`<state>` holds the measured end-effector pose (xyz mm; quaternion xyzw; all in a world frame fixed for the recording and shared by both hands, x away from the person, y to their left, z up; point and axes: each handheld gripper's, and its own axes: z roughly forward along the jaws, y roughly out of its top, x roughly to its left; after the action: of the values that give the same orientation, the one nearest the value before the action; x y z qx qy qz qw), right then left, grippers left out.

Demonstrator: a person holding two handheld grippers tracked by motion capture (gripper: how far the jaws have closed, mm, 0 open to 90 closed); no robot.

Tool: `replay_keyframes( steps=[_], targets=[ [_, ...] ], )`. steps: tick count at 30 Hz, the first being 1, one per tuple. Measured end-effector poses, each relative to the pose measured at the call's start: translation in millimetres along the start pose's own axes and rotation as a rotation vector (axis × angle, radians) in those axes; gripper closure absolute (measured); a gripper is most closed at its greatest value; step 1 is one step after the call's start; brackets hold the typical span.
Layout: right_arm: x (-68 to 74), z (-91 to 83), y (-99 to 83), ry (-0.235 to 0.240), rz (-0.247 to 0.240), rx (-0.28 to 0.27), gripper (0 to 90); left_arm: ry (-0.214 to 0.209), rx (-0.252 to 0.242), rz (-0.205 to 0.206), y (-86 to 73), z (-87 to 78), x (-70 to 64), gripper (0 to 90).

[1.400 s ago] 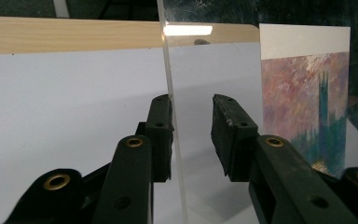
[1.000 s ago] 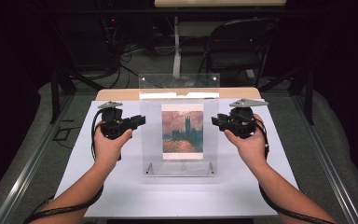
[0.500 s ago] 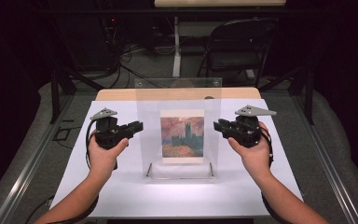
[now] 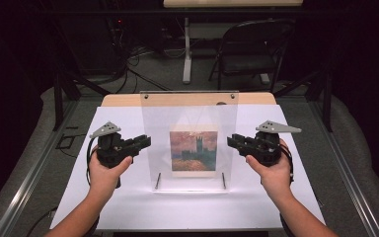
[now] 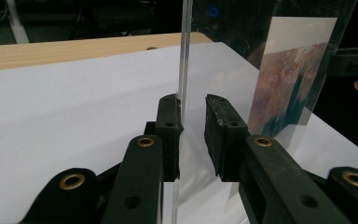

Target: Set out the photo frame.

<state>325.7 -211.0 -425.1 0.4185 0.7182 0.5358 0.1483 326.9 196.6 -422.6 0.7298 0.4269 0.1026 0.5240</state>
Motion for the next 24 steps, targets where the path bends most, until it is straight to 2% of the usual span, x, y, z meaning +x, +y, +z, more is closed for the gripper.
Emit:
replay_keyframes(
  steps=[3, 9, 12, 14, 17, 21, 24],
  targets=[
    [1.8, -0.3, -8.4, 0.009, -0.003, 0.012, 69.8, -0.007, -0.001, -0.008, -6.8, -0.7, -1.0, 73.4],
    [9.1, -4.1, -28.4, 0.010, -0.018, -0.006, 68.5, -0.040, -0.022, -0.029, -20.3, -6.3, -4.1, 71.9],
    [13.4, -6.9, -37.8, 0.011, -0.027, -0.019, 67.4, -0.042, -0.024, -0.017, -26.3, -9.8, -8.3, 70.5],
    [17.1, -9.5, -45.4, 0.006, -0.043, -0.031, 67.6, -0.036, -0.026, -0.009, -30.6, -11.9, -10.6, 69.6],
    [18.4, -10.8, -49.3, -0.001, -0.041, -0.030, 67.5, -0.018, -0.015, -0.012, -37.4, -11.6, -12.0, 70.0],
    [14.0, -13.7, -59.0, 0.015, -0.006, -0.030, 63.1, -0.014, -0.007, -0.012, -45.7, -8.9, -11.0, 66.8],
    [10.8, -16.7, -63.8, 0.023, 0.002, -0.028, 58.9, 0.000, -0.010, 0.013, -52.5, -7.8, -11.6, 63.4]
  ],
)
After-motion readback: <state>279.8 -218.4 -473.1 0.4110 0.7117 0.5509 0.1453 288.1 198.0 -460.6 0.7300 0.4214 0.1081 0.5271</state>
